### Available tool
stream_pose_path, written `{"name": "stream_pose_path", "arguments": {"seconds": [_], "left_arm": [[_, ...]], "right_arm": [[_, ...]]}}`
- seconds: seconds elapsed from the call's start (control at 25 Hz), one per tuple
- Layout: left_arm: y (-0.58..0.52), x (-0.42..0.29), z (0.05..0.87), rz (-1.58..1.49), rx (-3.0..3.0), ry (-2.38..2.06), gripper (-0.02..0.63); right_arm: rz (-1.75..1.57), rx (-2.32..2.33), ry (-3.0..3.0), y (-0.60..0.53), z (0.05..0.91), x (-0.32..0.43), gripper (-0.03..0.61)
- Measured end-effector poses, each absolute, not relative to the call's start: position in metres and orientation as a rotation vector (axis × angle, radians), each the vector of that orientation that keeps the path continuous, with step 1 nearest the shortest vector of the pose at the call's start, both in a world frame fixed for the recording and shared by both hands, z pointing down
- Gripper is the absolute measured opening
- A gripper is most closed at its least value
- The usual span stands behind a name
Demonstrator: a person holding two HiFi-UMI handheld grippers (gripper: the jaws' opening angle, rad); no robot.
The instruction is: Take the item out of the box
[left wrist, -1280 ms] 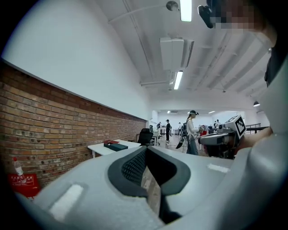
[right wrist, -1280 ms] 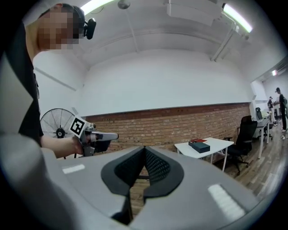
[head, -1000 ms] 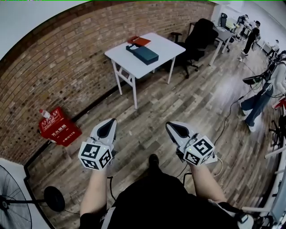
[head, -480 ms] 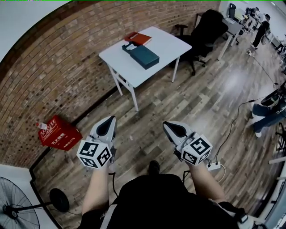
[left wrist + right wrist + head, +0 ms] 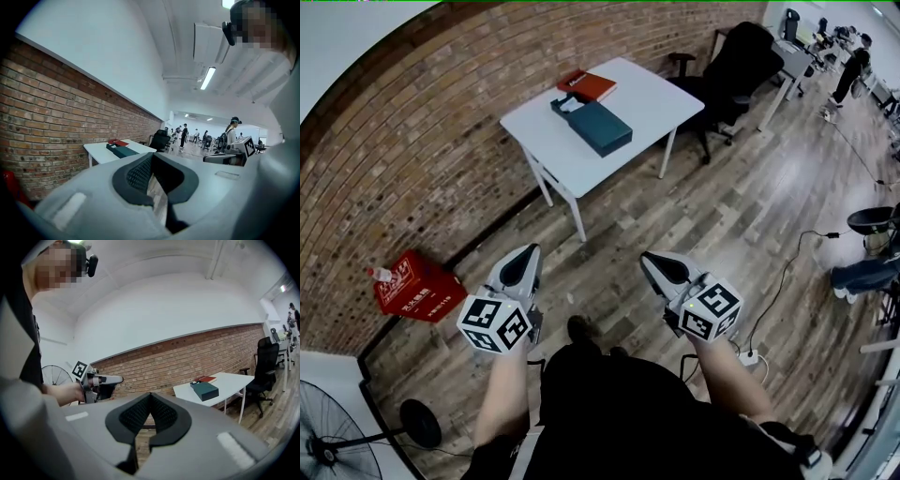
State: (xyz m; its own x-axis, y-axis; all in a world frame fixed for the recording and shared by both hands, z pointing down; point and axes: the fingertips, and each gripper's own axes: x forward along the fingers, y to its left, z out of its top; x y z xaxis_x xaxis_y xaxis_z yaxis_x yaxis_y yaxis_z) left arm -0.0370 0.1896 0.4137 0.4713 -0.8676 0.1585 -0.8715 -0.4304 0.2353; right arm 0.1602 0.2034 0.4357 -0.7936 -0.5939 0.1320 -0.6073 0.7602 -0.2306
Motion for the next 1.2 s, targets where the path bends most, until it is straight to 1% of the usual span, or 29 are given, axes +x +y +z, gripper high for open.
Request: {"name": "stream_pose_path", "arguments": {"seconds": [0.28,0.52,0.76,0.92,1.2], "left_arm": [[0.128,-0.066,0.437,-0.04,2.409,-1.487,0.006],[0.036,-0.099,0.444,-0.054,2.433,-1.459,0.006],[-0.056,-0.134,0.446,-0.035,2.46,-1.401,0.006],[-0.11,-0.155,0.445,-0.02,2.485,-1.359,0.006],[-0.166,-0.157,0.443,0.01,2.509,-1.31,0.006]], "right_arm": [[0.354,0.937,-2.85,0.147,0.447,0.127,0.0],[0.398,0.977,-2.805,0.056,0.457,0.098,0.0],[0.442,0.912,-2.773,-0.031,0.466,0.03,0.0],[0.435,0.894,-2.792,-0.076,0.454,-0.007,0.0],[0.519,0.957,-2.731,-0.126,0.471,-0.002,0.0]]}}
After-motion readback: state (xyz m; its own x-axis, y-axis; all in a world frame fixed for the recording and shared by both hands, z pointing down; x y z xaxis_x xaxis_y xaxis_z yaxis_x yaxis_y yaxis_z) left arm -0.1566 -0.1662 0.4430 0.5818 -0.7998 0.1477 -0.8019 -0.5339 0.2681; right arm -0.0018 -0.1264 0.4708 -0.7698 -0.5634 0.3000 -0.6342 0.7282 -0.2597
